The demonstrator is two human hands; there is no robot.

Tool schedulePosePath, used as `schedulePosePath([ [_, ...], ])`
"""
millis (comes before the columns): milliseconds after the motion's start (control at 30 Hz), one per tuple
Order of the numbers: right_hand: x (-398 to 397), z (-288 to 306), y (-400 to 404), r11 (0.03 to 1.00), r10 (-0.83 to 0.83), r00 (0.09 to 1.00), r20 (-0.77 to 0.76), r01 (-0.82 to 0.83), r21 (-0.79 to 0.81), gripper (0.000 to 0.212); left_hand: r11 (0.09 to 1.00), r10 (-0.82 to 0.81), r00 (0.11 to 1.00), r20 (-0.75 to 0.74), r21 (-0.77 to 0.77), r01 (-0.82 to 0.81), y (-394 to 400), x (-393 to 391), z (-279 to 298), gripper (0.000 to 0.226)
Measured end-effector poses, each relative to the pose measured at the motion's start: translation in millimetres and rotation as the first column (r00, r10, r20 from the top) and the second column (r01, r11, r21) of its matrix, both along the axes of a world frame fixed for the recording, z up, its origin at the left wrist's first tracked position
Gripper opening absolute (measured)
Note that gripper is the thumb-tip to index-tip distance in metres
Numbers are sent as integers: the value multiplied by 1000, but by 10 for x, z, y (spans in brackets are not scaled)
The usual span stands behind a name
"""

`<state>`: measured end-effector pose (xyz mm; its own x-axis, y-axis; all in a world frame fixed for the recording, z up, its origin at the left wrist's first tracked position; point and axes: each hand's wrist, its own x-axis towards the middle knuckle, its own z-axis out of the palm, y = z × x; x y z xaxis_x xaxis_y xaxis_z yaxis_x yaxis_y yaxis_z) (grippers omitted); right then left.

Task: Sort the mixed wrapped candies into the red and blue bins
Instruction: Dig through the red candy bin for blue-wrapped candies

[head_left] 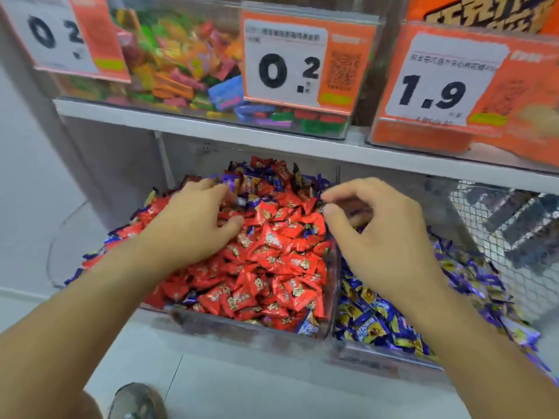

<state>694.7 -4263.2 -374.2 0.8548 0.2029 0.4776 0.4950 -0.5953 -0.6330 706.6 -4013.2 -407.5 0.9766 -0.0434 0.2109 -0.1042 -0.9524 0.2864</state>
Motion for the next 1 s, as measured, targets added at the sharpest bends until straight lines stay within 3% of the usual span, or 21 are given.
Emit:
schedulePosePath([
  [67, 43, 25, 353, 983, 151, 986, 66, -143, -117, 15, 1000, 11, 999, -41, -12, -11, 158, -1, -12, 39],
  [133, 240, 37, 648, 933, 233, 973, -3, -224, -282, 30, 999, 10, 999, -38, -52, -12, 256, -16, -8, 38],
  [267, 756, 35, 1017, 817, 202, 962, -184, -270, -511, 61, 988, 20, 1000, -3, -151, -20, 390, -58, 4, 36],
  [400, 1030, -62, 1159, 684, 240, 934, -264, -356, -637, 78, 942, 19, 1000, 17, -334, -12, 500, -70, -22, 60],
  [500, 1079, -86, 1160, 688, 239, 931, -277, -364, -628, 76, 880, 20, 994, 106, -473, 33, 571, -13, 22, 73],
  [567, 1087, -109, 1146, 707, 243, 936, -254, -350, -615, 72, 889, 34, 992, 123, -457, 26, 588, 57, 48, 80],
  [733, 1062, -132, 1109, 712, 268, 938, -220, -346, -611, 48, 940, -106, 989, -105, -335, 66, 546, 190, 48, 92],
  [900, 1029, -130, 968, 838, 224, 955, -195, -291, -461, 25, 962, -192, 980, -43, -206, 179, 419, 313, 20, 62],
  [1000, 1003, -139, 870, 913, 162, 968, -190, -220, -345, 20, 955, -175, 985, -5, -242, 168, 409, 315, 20, 40],
])
